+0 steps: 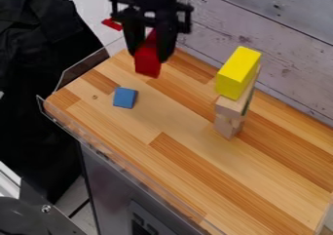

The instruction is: Move the red hexagon to the left side of the table

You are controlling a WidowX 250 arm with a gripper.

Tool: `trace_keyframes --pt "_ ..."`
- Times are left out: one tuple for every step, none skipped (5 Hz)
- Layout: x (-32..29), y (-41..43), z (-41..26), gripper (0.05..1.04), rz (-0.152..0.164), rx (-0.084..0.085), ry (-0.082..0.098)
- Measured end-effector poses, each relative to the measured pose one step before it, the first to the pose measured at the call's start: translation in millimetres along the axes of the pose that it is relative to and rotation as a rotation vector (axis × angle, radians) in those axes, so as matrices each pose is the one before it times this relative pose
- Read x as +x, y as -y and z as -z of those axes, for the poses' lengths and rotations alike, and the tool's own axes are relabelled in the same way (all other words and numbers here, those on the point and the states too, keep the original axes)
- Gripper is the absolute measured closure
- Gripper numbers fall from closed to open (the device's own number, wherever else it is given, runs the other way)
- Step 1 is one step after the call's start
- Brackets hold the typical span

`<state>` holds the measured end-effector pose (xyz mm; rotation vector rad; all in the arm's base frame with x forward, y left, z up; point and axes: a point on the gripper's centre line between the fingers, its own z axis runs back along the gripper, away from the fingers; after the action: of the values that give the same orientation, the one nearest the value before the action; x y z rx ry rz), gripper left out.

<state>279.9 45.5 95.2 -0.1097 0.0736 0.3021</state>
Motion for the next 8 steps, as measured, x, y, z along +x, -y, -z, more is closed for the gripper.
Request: trace_keyframes --pt "3.56 10.22 12.42 0.521 -0.2355 -0.0031 0.0579" --pt "4.09 7.42 11.12 0.521 -0.2179 -0.0789 -0.0191" --pt "9.40 -2.32 2.63 0.521 -0.2512 -0.0458 0.0058" --pt "12.84 2.89 5.15 0.521 -0.2298 -0.0620 0.0099" --pt "11.14 -0.41 4.57 0.521 -0.0948 -0.0276 -0.0167" --pt "19.28 4.07 -0.51 0.521 -0.0954 0.0459 0.0587" --pt "12.13 1.91 7.84 0.521 -0.0312 0.0929 0.0593" --pt "-1.98 4.44 22.59 0.521 -0.0001 0.0762 0.0146"
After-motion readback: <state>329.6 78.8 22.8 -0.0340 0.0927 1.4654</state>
